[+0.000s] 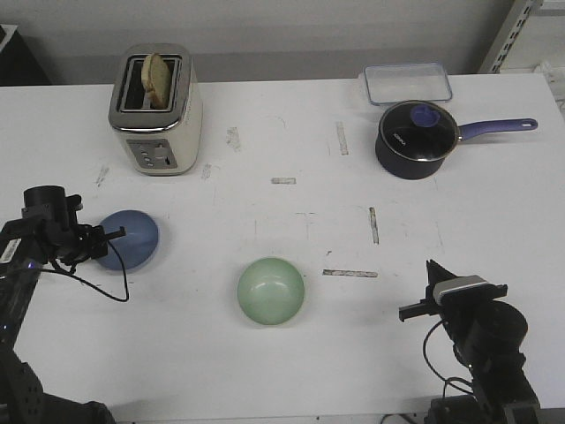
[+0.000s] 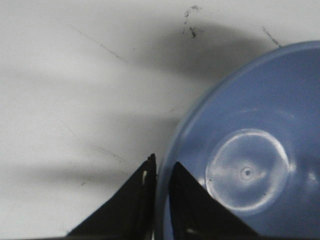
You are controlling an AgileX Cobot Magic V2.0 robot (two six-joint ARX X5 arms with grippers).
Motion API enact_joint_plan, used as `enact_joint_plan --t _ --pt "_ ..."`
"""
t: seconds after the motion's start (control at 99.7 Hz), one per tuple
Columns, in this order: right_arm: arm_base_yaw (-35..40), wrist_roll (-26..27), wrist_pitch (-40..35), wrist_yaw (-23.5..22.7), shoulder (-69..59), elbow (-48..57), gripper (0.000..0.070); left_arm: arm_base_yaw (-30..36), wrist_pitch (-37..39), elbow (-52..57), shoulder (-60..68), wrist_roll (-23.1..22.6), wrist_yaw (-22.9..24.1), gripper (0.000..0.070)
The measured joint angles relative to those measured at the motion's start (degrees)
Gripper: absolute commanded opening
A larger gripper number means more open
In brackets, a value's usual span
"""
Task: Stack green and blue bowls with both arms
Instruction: 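Carry the blue bowl with the left gripper and lower it into the green bowl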
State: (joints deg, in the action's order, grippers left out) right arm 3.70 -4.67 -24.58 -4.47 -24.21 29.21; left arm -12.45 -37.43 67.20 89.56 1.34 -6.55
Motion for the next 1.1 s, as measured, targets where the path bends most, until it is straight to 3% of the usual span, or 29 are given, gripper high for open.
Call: enact_joint_plan --t 0.11,0.361,0.662,0.813,1.103 --pt "0.0 0.0 0.0 -0.02 0.0 0.0 0.0 1.36 -1.22 2.95 -1.55 0.33 -0.39 0.0001" --pt "0.0 0.0 0.0 -0.02 0.0 0.0 0.0 9.7 -3.61 10.71 -9.16 1.16 -11.43 0.0001" --pt "0.0 0.0 -0.02 -0.02 0.0 0.0 0.0 31.58 -7.8 11.17 -11.78 1.14 -11.91 0.0001" --pt "0.0 0.0 -0.02 -0.02 0.0 0.0 0.0 41.81 -6.32 11.17 -8.98 1.14 -12.33 0.0001" --pt "0.0 0.0 -0.07 -0.02 0.0 0.0 0.0 48.09 -3.15 11.17 0.68 1.14 -12.41 0.0001"
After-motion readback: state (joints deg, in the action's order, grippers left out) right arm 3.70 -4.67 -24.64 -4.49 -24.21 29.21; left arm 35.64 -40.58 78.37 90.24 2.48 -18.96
